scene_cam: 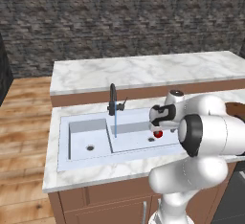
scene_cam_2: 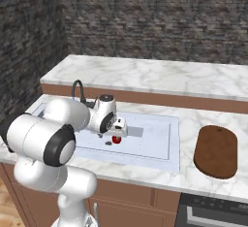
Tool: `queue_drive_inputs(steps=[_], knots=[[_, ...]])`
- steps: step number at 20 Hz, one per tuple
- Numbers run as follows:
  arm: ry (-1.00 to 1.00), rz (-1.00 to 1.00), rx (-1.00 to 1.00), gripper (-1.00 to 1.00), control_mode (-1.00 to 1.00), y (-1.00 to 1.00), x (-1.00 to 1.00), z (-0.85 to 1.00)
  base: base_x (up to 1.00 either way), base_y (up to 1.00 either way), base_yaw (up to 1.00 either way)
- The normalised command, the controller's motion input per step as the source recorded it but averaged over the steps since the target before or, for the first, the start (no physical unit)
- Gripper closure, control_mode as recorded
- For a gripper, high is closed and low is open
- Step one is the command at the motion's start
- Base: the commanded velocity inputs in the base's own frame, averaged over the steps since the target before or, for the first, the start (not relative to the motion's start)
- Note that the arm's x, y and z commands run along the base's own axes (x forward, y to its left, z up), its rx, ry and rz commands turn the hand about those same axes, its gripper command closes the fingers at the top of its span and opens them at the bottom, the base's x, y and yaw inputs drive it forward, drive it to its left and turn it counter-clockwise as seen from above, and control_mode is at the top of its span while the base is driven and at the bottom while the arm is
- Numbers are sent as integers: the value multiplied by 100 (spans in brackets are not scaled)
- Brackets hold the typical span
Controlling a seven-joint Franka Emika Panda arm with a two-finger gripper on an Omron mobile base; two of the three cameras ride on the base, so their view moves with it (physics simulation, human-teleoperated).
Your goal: Pick the apple from the sink and place it on the cutting board to airdry. Then turn off the sink faucet.
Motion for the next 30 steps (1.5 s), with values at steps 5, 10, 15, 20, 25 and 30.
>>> queue_drive_inputs(steps=[5,10,15,20,25,30], knots=[[0,0,0,-100,-100,0,0,-14,0,0,0],[0,0,0,-100,-100,-4,4,-7,0,0,0],[0,0,0,-100,-100,-8,8,-2,0,0,0],[0,0,0,-100,-100,-4,8,-4,0,0,0],[0,0,0,-100,-100,0,7,-9,0,0,0],[0,0,0,-100,-100,0,6,-8,0,0,0]])
